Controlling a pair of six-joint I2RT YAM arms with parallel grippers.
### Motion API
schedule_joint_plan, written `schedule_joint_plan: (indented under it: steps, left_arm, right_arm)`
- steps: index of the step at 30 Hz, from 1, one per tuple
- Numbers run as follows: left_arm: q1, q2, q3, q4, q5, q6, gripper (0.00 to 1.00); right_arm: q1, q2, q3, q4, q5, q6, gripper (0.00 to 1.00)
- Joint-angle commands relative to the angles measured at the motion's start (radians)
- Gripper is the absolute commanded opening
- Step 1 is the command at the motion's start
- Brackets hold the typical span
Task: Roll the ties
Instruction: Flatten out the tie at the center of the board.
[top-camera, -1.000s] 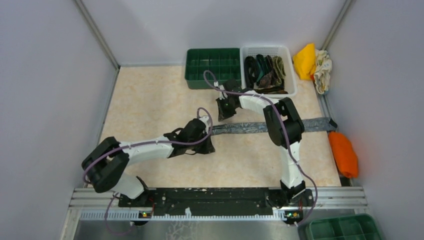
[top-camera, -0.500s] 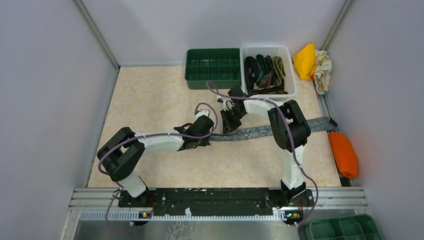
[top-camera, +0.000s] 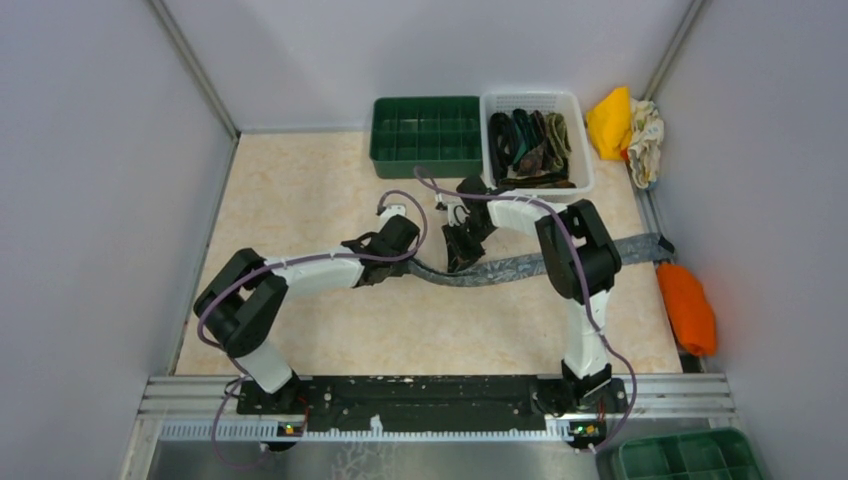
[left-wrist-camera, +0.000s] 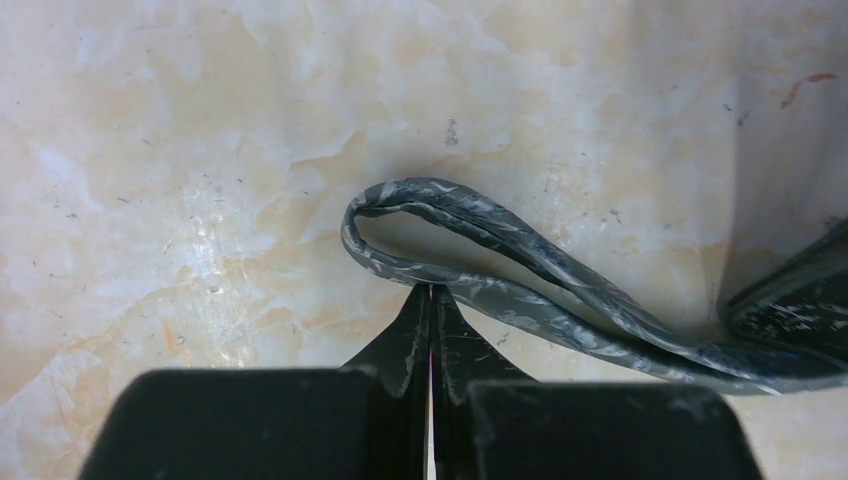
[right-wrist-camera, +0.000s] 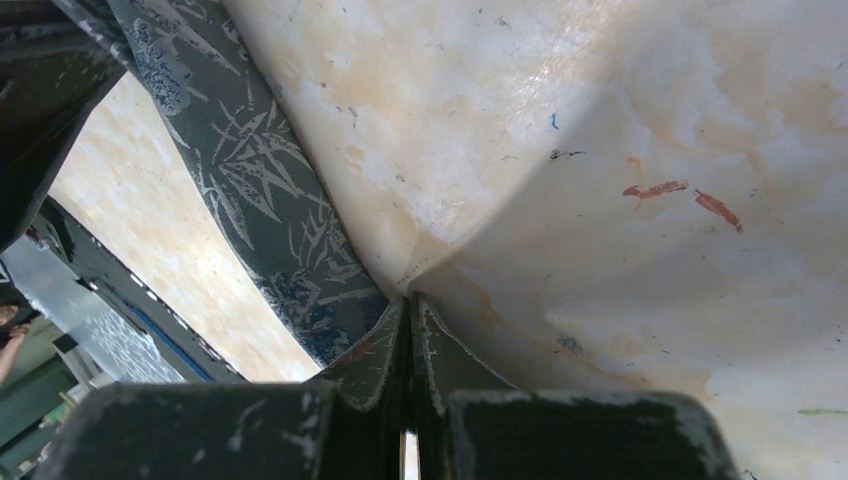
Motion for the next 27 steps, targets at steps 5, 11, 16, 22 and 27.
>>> schedule_joint_plan:
  steps: [5,11,16,22,27]
  left_arm:
    - [0.001,-0.083,0.045,-0.035,-0.009,0.034,0.00]
    - [0.047,-0.276,0.013,-0.153,-0.186,-0.121,0.00]
    - [0.076,-0.575,-0.106,-0.047,-0.326,-0.179,0.00]
    - [0.077,-0.828,-0.148,0.017,-0.487,-0.149,0.00]
    - [0.078,-0.905,-0.157,0.089,-0.516,-0.052,0.00]
  right_arm:
    - [-0.003,-0.009,0.028,0.077,0.261,0.060,0.07]
    - [0.009,-0.202,-0.070,0.298,0.321,0.061,0.28]
    - [0.071,-0.298,-0.176,0.395,0.272,-0.008,0.39]
    - [0.120,-0.310,-0.229,0.500,0.148,-0.025,0.44]
    - [0.152,-0.258,-0.215,0.522,0.116,-0.072,0.51]
